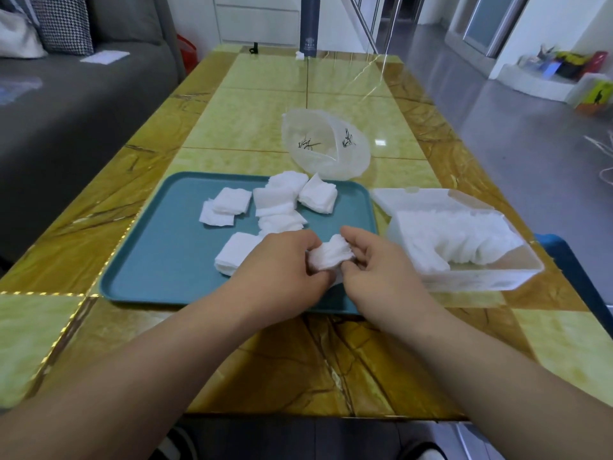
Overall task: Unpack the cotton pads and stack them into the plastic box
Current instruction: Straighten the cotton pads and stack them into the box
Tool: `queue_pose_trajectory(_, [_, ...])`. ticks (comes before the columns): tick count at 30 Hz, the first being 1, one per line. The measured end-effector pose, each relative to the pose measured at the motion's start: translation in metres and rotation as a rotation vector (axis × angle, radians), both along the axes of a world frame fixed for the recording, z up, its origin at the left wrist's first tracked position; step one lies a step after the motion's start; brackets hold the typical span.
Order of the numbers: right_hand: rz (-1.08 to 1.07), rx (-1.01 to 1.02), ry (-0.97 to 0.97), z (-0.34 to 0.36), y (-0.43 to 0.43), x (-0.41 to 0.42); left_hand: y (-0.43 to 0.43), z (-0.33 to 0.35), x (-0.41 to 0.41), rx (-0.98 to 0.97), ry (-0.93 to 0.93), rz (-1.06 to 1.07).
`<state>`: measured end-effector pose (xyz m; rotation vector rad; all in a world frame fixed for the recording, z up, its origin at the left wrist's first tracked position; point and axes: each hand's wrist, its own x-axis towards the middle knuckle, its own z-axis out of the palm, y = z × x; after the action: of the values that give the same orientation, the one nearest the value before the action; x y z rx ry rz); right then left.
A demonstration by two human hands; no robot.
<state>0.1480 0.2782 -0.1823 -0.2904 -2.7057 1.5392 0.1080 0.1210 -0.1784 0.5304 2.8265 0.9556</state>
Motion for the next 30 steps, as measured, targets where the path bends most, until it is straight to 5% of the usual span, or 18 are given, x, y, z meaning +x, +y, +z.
queue_pose_trajectory(7, [0.054,0.161,0.063,0.007,0.003,0.002,-0.015,0.008,-0.010,0.089,-0.054,-0.085])
queue_pose_trajectory(13, [-0.104,0.103,0.080,0.012,0.004,-0.003,-0.044,0.015,-0.025,-0.072,-0.076,0.018])
queue_pose_trajectory(30, [-0.094,0.154,0.092,-0.005,-0.002,-0.019,-0.044,0.013,-0.032,-0.044,-0.064,0.011])
